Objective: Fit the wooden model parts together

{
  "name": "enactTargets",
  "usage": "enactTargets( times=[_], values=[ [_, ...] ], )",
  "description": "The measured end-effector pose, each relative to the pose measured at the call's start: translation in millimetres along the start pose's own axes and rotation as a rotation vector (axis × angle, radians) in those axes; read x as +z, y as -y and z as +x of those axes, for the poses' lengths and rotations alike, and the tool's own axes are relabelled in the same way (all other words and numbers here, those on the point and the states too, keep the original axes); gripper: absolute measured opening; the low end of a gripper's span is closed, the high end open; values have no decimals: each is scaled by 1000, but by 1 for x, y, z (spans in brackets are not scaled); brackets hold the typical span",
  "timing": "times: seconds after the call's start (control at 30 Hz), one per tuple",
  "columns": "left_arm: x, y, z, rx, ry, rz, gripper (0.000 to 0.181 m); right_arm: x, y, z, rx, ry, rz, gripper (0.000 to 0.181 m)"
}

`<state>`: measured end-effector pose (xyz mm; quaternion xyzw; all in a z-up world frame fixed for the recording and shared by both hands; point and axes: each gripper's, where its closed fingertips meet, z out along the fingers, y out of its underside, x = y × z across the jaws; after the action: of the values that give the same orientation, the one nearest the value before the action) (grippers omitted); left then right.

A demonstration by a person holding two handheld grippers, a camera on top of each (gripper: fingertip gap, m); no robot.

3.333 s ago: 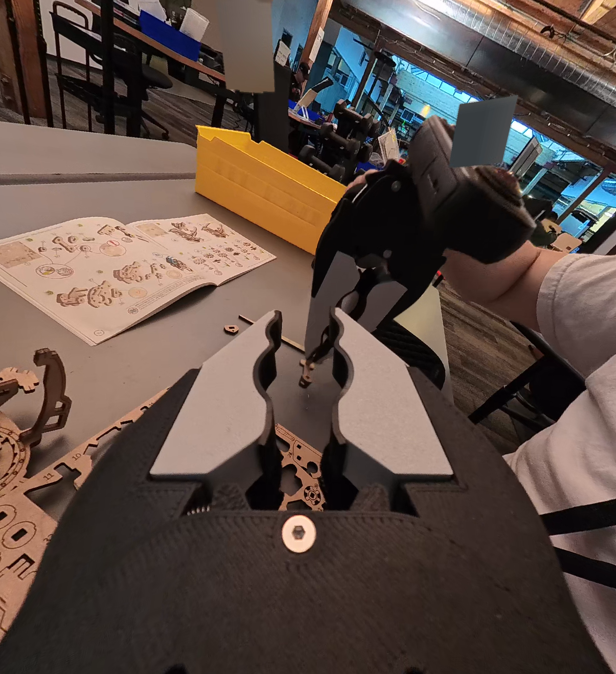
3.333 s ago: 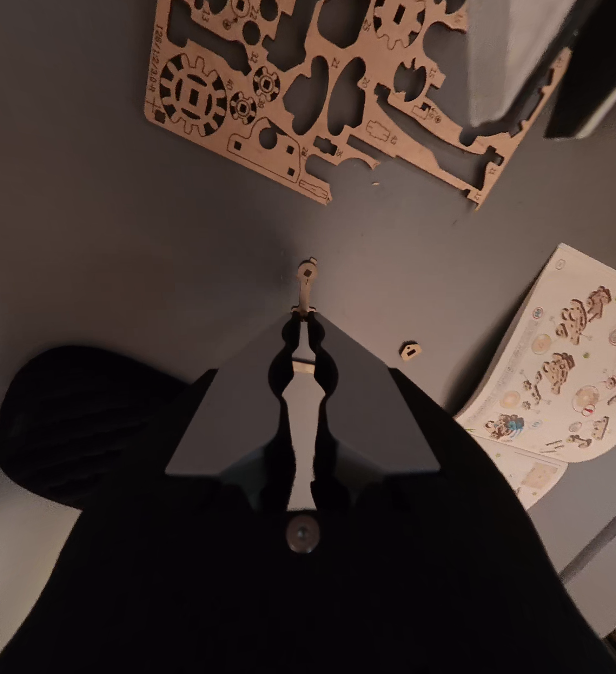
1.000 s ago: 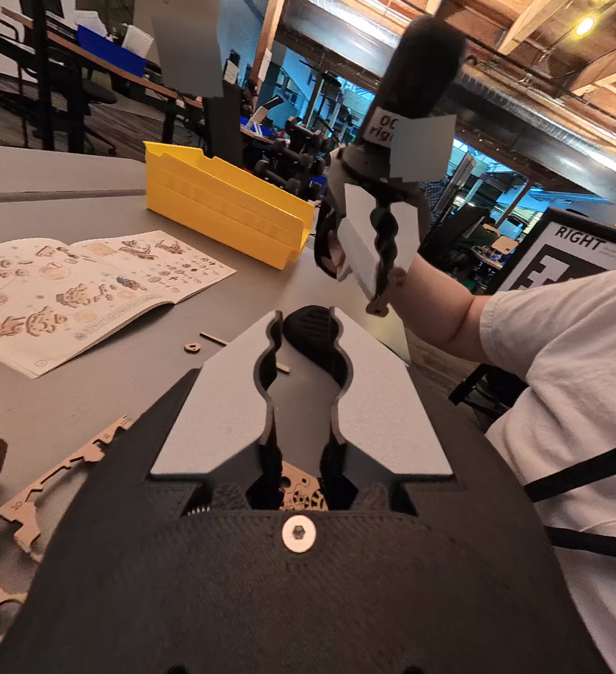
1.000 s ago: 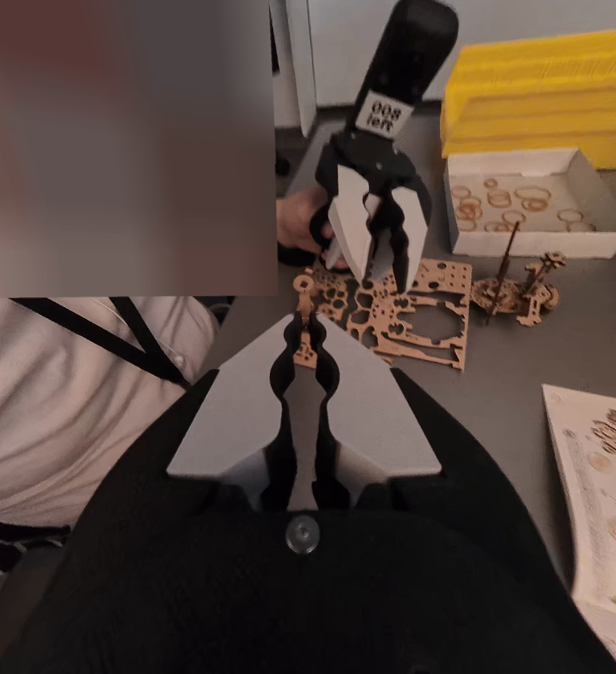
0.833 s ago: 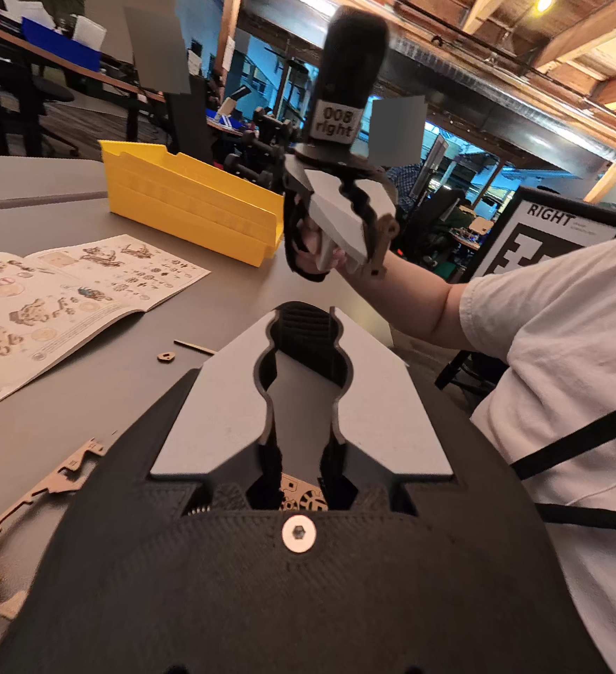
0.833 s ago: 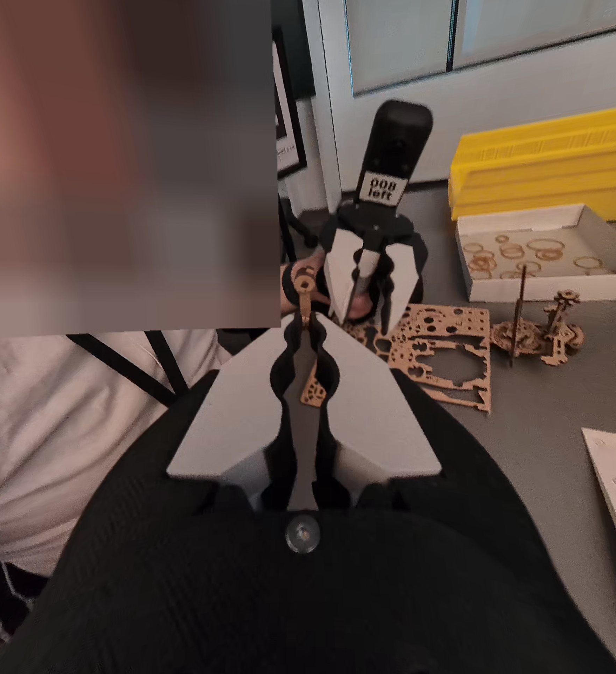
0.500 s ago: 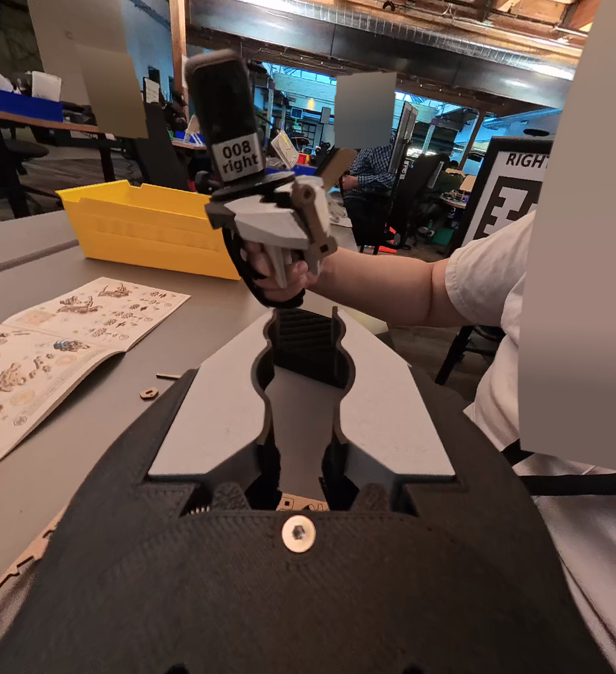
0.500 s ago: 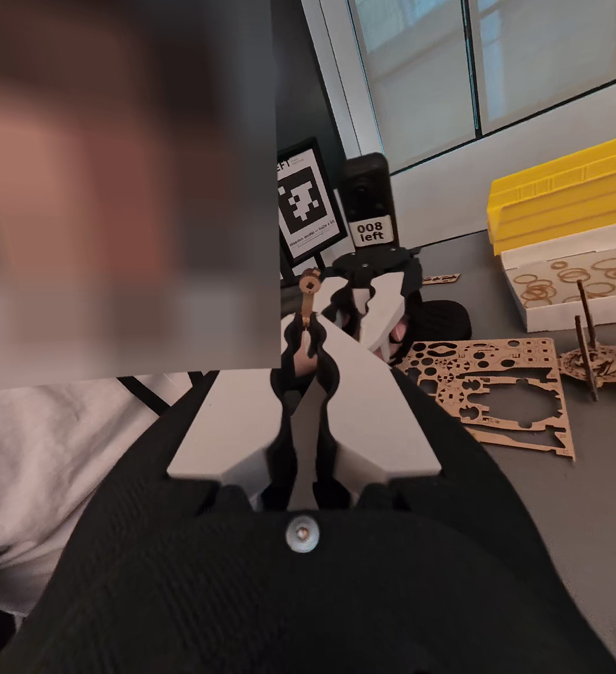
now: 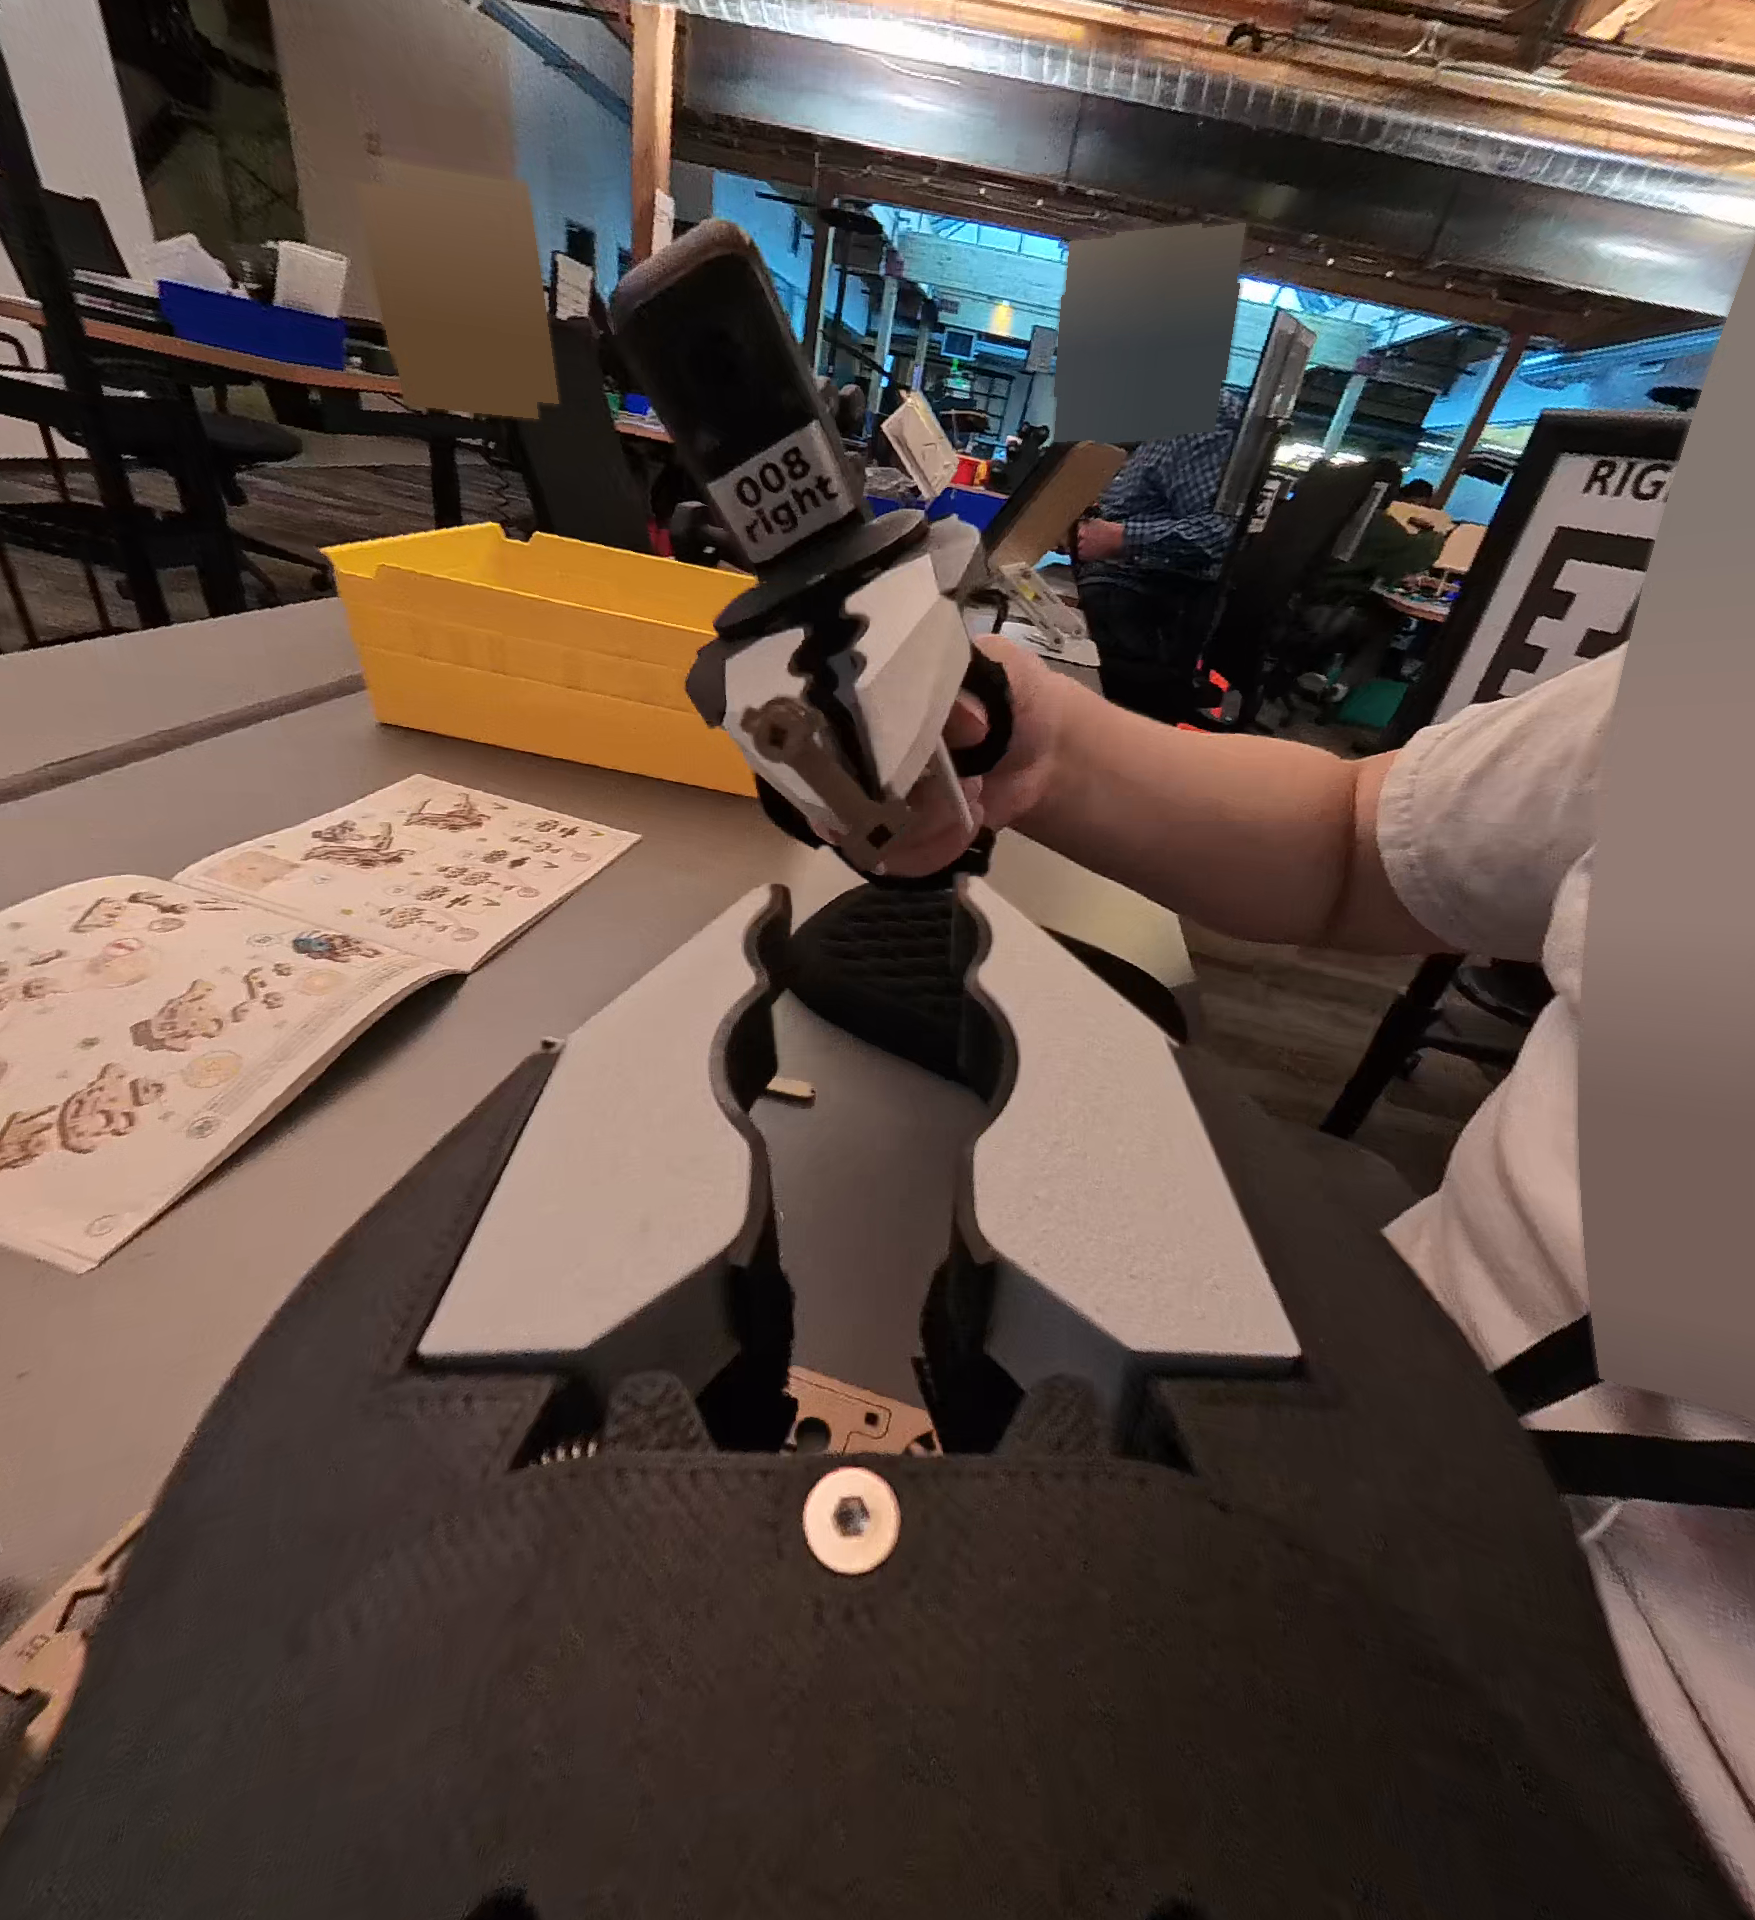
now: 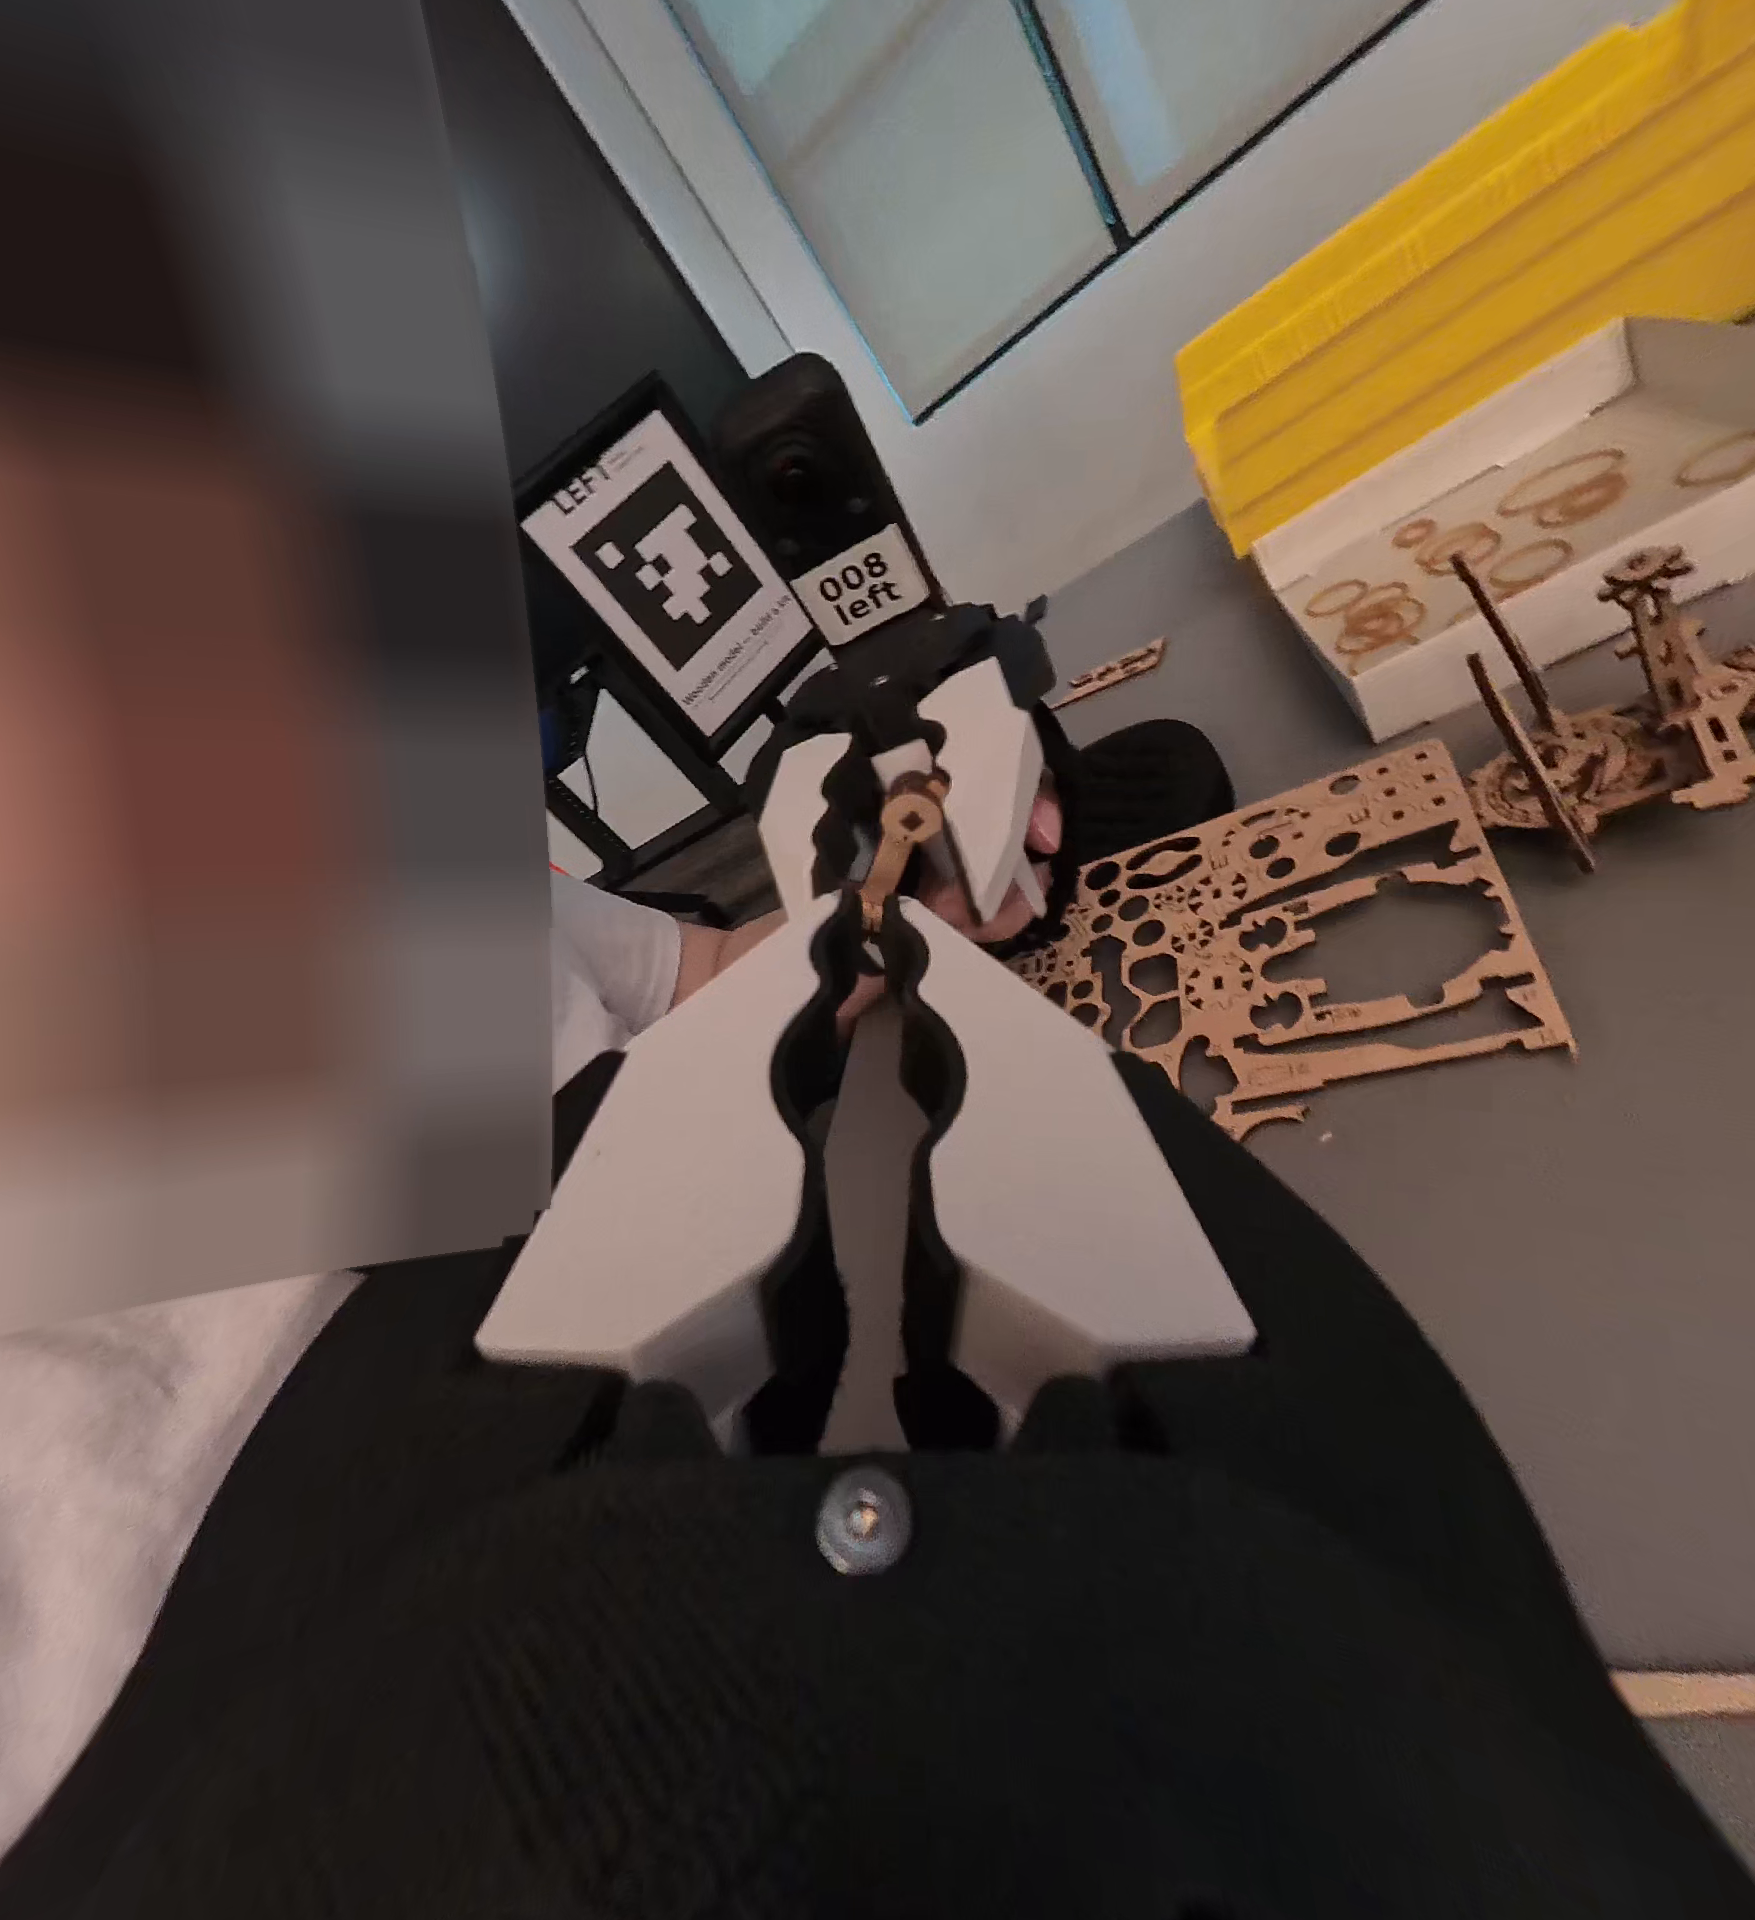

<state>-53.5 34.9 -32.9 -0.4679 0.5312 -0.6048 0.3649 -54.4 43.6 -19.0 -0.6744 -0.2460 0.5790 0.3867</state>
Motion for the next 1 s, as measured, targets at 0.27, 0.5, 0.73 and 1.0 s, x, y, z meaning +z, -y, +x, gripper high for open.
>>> enactTargets(
  times=[0.27, 0.5, 0.73, 1.0],
  values=[
    [2, -10, -11, -73, 29, -33, 23, 6, -8, 11, -64, -143, -64, 0],
    [2, -8, -5, -102, -23, -19, 14, 8, -13, 14, -121, -210, -115, 0],
    [0, -3, -5, -146, -42, 16, 12, 10, -8, 13, -178, -232, -115, 1],
    [-7, 8, -5, -200, -83, 88, 12, 7, 2, -1, -698, -312, -164, 8]
  ],
)
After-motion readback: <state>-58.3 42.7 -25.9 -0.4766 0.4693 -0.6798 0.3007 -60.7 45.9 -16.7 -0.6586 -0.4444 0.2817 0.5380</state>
